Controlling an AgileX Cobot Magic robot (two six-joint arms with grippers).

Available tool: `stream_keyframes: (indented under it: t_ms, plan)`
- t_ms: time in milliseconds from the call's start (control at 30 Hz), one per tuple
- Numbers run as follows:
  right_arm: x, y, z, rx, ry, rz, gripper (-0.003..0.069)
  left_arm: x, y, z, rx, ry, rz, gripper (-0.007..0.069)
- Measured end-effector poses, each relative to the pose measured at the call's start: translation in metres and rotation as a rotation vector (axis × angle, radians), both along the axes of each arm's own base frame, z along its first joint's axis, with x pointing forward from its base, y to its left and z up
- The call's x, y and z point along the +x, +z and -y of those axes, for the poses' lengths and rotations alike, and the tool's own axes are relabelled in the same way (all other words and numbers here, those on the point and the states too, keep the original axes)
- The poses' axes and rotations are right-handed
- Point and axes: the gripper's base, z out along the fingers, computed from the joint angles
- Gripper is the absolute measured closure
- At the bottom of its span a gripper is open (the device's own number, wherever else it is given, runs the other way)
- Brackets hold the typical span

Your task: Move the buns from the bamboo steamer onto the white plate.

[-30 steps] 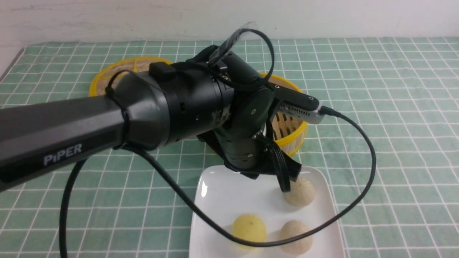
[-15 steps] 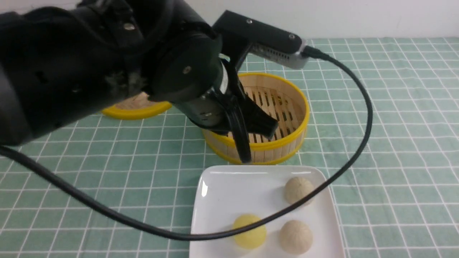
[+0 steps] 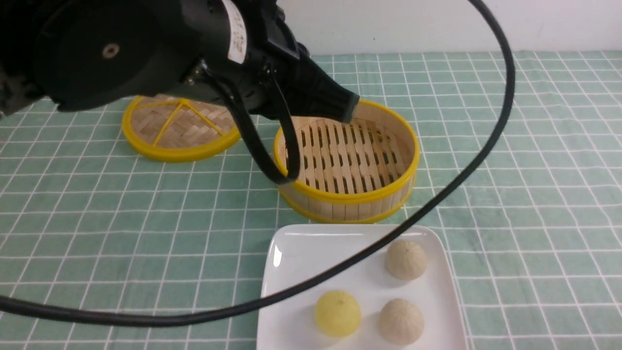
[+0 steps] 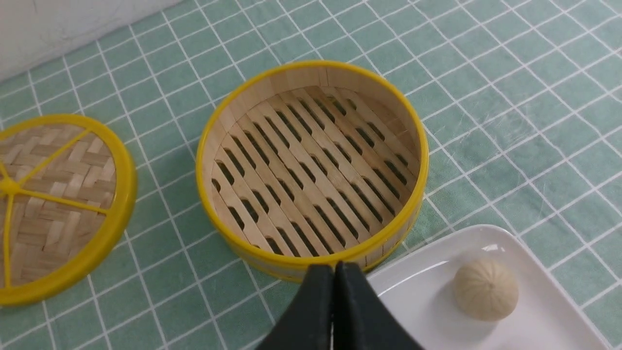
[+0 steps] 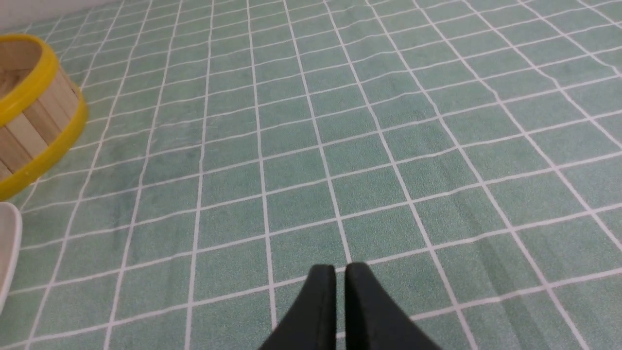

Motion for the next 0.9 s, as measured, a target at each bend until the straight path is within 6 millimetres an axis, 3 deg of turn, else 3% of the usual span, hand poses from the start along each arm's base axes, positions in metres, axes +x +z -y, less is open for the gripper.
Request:
stream_keyframes:
  t_ms: [167,400,700,900]
  plan:
    - [0.000,0.000,0.000,0.000,0.000,0.000,0.0600,-0.006,0.002,-0.008,0.020,0.022,-0.026,0.0602]
    - [0.000,0.000,0.001,-0.075,0.015,-0.003,0.0592,-0.025,0.018,-0.035,0.032,0.067,-0.047,0.0597]
    - [0.000,0.000,0.001,-0.121,0.027,-0.005,0.0576,-0.064,0.035,-0.079,0.015,0.115,-0.104,0.0592]
    - [0.000,0.000,0.001,-0.123,0.028,-0.005,0.0568,-0.095,0.007,-0.093,-0.123,0.019,-0.181,0.0592]
